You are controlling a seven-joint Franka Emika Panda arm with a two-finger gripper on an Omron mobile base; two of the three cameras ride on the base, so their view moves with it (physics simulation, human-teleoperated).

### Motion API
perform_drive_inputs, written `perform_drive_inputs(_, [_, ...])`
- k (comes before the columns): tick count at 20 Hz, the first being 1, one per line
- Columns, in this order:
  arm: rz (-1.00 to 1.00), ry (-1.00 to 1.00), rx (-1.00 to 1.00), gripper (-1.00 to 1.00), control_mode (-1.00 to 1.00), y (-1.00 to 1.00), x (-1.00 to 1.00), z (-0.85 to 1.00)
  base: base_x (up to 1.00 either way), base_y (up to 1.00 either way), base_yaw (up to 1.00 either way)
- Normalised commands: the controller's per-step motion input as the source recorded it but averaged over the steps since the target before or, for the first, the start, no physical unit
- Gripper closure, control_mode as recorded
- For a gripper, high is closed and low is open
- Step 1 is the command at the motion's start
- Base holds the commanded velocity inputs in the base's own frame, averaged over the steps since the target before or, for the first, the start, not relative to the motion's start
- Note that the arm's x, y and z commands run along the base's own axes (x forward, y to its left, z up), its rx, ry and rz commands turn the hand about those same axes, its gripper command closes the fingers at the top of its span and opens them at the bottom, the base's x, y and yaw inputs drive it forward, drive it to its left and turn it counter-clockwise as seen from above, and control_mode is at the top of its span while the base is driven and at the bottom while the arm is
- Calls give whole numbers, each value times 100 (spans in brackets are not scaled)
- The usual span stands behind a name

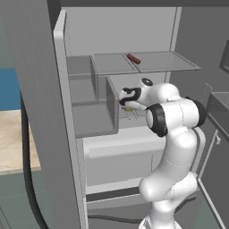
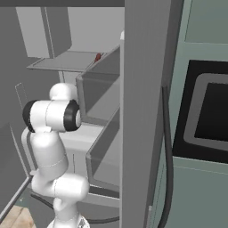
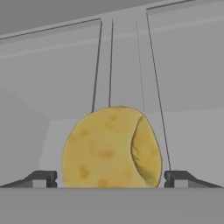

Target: Retrieve the sausage and cheese from the fridge and place them on the cutting board on the counter.

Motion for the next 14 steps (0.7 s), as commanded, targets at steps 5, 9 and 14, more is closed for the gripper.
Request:
perform_drive_inputs(5, [0, 0, 0, 100, -100, 0, 14, -24, 0, 0, 0])
perform_drive_inputs(9, [0, 0, 0, 100, -100, 0, 0, -26, 0, 0, 0])
perform_drive_inputs(14, [0, 1, 0, 100, -100, 0, 0, 0, 0, 0, 0])
